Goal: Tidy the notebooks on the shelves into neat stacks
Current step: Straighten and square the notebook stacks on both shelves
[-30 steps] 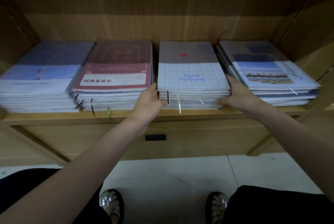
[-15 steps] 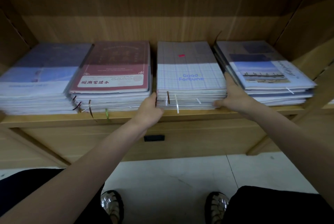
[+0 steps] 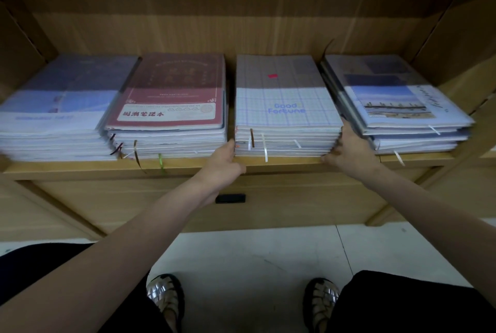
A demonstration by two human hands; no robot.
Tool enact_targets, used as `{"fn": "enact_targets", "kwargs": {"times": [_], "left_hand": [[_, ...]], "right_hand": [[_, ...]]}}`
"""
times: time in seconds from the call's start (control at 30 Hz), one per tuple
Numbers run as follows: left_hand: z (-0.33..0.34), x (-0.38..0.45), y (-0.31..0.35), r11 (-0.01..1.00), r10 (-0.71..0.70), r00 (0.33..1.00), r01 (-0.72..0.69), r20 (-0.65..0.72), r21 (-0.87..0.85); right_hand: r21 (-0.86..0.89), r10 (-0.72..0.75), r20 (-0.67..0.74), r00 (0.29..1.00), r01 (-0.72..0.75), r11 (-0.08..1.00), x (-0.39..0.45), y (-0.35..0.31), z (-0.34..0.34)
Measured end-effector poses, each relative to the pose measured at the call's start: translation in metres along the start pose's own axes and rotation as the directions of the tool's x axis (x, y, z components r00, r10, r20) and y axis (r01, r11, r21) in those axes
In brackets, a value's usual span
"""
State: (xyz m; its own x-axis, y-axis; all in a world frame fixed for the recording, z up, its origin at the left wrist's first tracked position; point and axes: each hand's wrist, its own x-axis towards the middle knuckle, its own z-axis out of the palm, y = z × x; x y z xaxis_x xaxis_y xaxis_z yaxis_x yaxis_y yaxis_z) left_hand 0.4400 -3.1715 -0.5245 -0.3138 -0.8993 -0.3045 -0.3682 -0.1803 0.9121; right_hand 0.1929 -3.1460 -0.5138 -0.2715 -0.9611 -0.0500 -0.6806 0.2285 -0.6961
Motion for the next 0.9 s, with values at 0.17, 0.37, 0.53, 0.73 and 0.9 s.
{"fn": "enact_targets", "kwargs": {"times": [0.17, 0.37, 0.53, 0.73, 0.9], "left_hand": [[0.006, -0.009, 0.003, 0.998, 0.040, 0.999, -0.042, -0.031, -0.055], [0.014, -0.012, 0.004, 0.995, 0.026, 0.999, -0.030, -0.045, -0.094], [0.011, -0.014, 0.007, 0.996, 0.033, 0.999, -0.035, -0.026, -0.088], [0.011, -0.020, 0.008, 0.995, 0.057, 0.998, -0.059, -0.035, -0.080], [0.007, -0.022, 0.007, 0.997, 0.045, 0.998, -0.047, -0.036, -0.054]], "right_hand": [[-0.164, -0.118, -0.135, 0.984, 0.095, 0.982, -0.002, -0.007, 0.002], [-0.260, -0.119, -0.102, 0.988, 0.089, 0.961, 0.009, -0.008, -0.004], [-0.199, -0.130, -0.106, 0.986, 0.107, 0.974, 0.006, -0.007, -0.002], [-0.154, -0.056, -0.093, 0.994, 0.041, 0.987, -0.002, -0.003, 0.003], [-0.247, -0.105, -0.137, 0.985, 0.069, 0.967, -0.004, 0.003, 0.006]]}}
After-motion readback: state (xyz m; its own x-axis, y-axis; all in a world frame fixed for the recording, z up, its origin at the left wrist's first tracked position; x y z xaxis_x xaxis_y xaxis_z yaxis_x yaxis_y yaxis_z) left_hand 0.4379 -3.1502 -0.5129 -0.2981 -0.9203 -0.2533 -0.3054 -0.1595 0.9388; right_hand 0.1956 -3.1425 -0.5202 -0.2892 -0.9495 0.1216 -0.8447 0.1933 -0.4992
